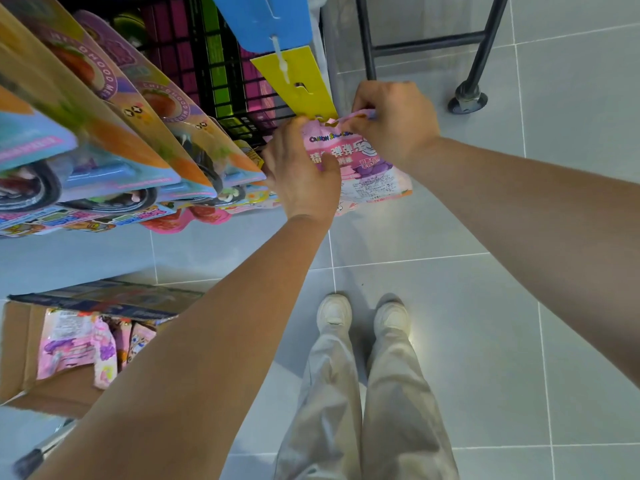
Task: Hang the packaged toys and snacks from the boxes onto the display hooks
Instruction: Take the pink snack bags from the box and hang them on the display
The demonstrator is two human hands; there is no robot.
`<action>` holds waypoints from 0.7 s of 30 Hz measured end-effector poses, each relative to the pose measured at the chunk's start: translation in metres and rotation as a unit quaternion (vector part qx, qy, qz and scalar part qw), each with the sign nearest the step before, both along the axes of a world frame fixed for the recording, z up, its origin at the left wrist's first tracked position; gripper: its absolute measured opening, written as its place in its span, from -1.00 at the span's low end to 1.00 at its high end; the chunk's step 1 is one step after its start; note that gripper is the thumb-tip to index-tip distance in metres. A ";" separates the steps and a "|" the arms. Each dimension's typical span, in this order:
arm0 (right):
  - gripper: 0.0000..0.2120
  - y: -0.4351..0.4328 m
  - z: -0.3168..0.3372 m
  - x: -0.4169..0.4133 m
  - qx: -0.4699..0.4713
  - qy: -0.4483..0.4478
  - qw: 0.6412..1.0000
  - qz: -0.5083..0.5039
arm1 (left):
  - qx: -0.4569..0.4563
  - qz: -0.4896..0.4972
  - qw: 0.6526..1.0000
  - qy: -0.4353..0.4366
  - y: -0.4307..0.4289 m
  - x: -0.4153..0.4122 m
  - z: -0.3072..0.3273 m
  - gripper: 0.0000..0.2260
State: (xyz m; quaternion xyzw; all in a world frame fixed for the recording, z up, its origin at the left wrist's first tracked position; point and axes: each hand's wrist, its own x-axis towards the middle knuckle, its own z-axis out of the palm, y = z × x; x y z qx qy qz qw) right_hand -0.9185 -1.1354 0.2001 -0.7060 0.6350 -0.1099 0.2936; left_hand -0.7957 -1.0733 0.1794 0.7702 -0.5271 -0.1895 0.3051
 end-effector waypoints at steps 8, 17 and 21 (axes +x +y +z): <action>-0.87 0.001 -0.004 -0.002 0.054 0.020 0.994 0.092 | 0.059 -0.022 0.997 -0.052 0.006 -0.004 -0.004 -0.49; -0.81 -0.006 0.001 -0.003 -0.011 -0.001 0.999 0.032 | 0.061 -0.030 0.996 -0.054 -0.003 0.008 0.002 -0.56; -0.77 -0.006 -0.001 0.002 -0.026 -0.007 1.000 -0.005 | 0.085 -0.064 0.993 -0.053 -0.007 0.012 0.005 -0.58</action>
